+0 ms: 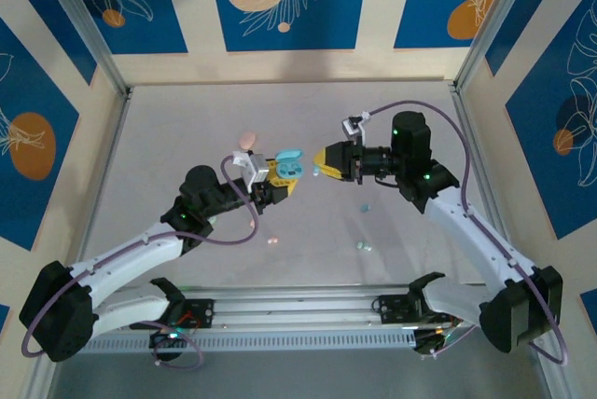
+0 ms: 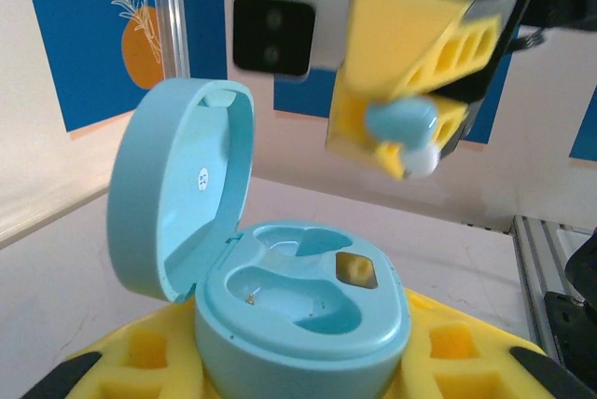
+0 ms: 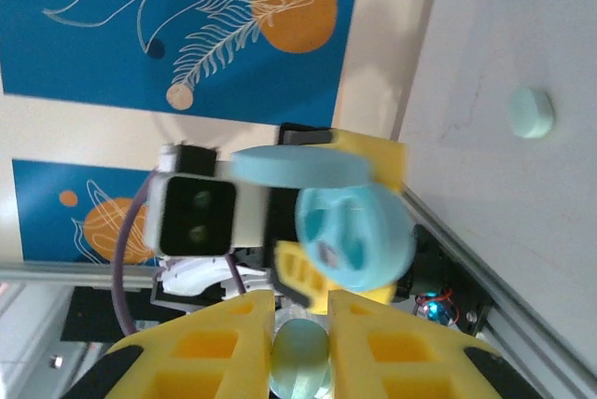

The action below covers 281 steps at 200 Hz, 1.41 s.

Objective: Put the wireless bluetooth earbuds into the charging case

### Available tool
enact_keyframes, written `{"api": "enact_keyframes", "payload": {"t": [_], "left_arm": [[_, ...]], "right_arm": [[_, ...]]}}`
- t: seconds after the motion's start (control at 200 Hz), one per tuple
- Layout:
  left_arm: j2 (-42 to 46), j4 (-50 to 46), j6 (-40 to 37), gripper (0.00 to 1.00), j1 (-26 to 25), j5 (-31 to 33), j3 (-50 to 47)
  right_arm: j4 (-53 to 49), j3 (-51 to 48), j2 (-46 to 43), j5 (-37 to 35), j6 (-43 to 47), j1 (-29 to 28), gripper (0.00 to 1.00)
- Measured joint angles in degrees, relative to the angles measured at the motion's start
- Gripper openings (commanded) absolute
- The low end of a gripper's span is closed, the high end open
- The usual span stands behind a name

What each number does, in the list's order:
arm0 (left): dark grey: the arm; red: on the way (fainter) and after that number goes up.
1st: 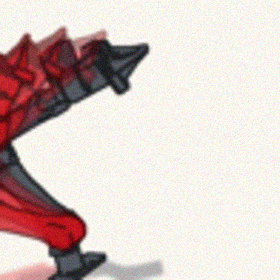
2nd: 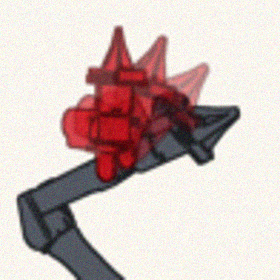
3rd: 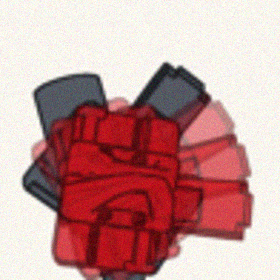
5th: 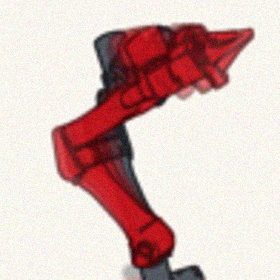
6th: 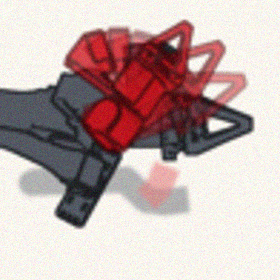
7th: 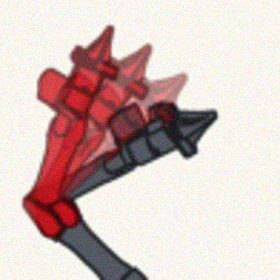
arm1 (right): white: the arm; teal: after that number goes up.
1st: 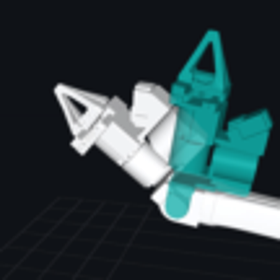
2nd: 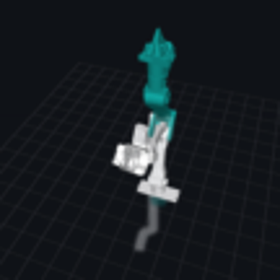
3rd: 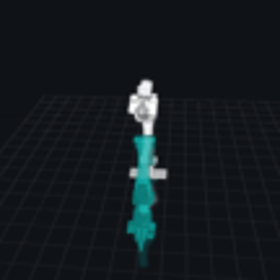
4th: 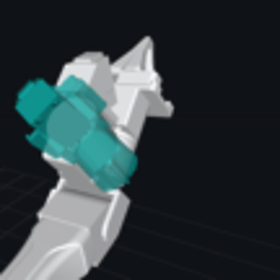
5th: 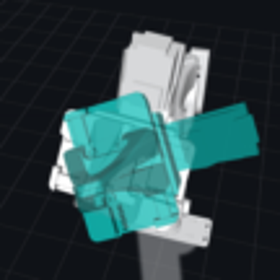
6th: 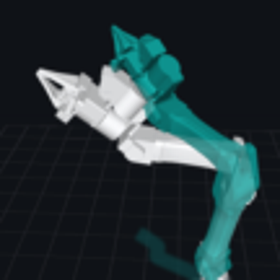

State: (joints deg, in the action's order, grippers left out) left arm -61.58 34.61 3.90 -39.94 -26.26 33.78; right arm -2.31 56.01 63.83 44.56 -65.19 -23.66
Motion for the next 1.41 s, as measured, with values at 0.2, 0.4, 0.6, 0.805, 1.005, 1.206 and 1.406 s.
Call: {"api": "enact_keyframes", "payload": {"t": [0.2,0.4,0.6,0.805,1.005,1.206,1.406], "left_arm": [[-0.7,0.1,0.0,0.33,0.0,0.0,0.0],[-1.2,0.4,0.2,0.33,0.0,-0.1,0.0],[-1.2,0.9,0.7,0.33,0.0,-0.3,0.0],[-1.4,1.7,0.7,0.33,0.0,-0.3,0.0],[-1.9,2.3,1.6,0.33,0.0,-0.3,0.0],[-1.9,2.4,1.8,0.33,0.0,-0.4,0.0],[-1.9,2.6,2.2,0.33,0.0,-0.5,0.0]], "right_arm": [[-5.0,5.5,-0.1,-5.3,7.3,-6.1,0.23],[-7.2,7.6,1.5,-12.3,11.6,-10.8,0.23],[-7.9,7.7,3.8,-17.8,13.4,-13.4,0.23],[-7.9,8.2,5.0,-21.1,13.8,-15.1,0.23],[-6.0,8.3,5.6,-22.8,13.1,-15.8,0.23],[-6.2,8.4,5.8,-26.4,13.1,-16.5,0.23],[-9.5,10.7,6.4,-30.1,15.1,-18.2,0.24]]}}
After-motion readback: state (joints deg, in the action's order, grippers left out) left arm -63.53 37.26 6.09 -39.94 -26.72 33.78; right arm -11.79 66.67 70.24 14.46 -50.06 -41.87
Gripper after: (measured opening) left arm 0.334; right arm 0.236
